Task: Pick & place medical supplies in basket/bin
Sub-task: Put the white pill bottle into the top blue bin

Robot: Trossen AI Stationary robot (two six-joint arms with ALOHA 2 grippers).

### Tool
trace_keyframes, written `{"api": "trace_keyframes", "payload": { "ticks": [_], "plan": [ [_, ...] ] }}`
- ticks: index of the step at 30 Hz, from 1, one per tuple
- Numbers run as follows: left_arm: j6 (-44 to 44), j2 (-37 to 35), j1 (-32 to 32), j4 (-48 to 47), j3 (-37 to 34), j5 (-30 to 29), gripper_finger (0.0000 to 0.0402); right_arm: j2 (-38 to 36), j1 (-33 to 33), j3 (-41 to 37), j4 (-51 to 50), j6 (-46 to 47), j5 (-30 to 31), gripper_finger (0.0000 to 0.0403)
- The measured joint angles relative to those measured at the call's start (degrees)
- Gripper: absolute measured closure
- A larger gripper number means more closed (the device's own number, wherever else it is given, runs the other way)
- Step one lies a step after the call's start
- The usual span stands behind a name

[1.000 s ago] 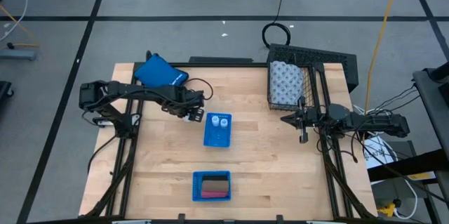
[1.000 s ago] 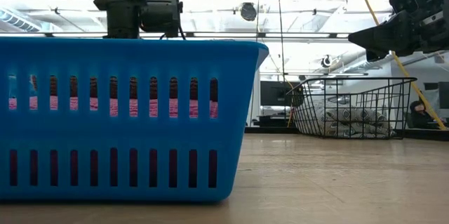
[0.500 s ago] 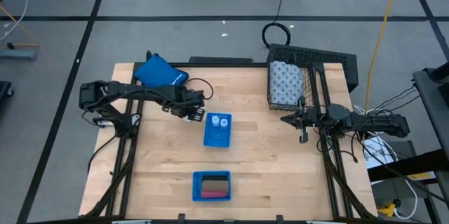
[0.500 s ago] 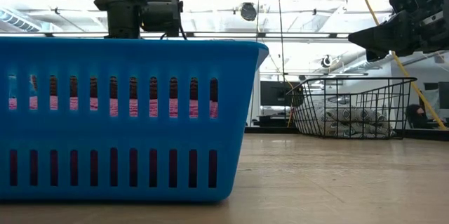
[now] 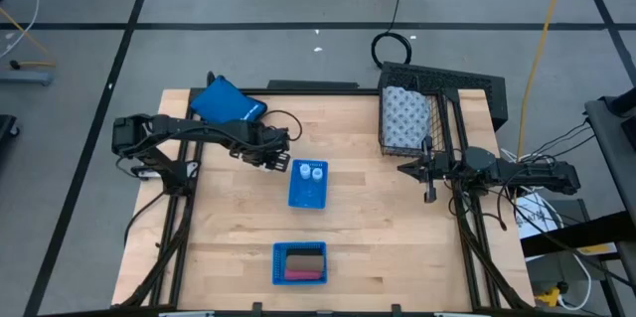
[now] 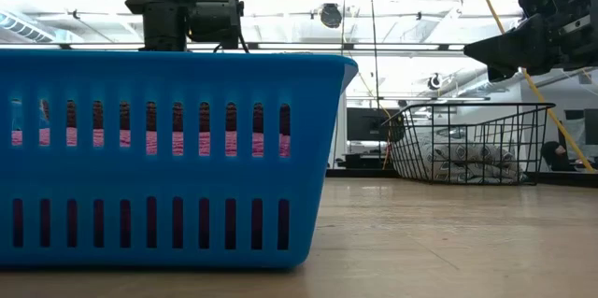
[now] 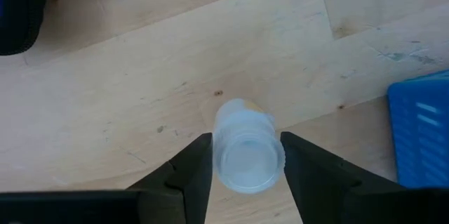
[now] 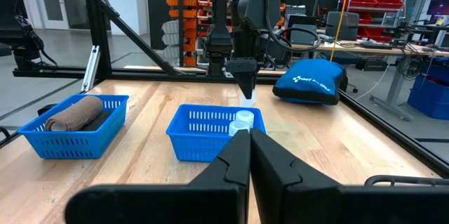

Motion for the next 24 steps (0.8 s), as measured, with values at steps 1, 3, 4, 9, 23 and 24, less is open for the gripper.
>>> {"api": "trace_keyframes", "payload": {
  "ticks": [1,3,4,9,23,24],
  "plan": [
    [0.0,0.0,0.0,0.0,0.0,-0.1,0.0228,0.0,0.0,0.0,0.0,0.0,0.0,0.0403],
    [0.0,0.0,0.0,0.0,0.0,0.0,0.0228,0.0,0.0,0.0,0.0,0.0,0.0,0.0403],
    [0.0,0.0,0.0,0.0,0.0,0.2,0.0230,0.0,0.0,0.0,0.0,0.0,0.0,0.0403],
    [0.0,0.0,0.0,0.0,0.0,0.4,0.0238,0.0,0.0,0.0,0.0,0.0,0.0,0.0403],
    [0.0,0.0,0.0,0.0,0.0,0.1,0.0240,0.0,0.0,0.0,0.0,0.0,0.0,0.0403],
    [0.0,0.0,0.0,0.0,0.0,0.1,0.0242,0.0,0.0,0.0,0.0,0.0,0.0,0.0403]
  ]
}}
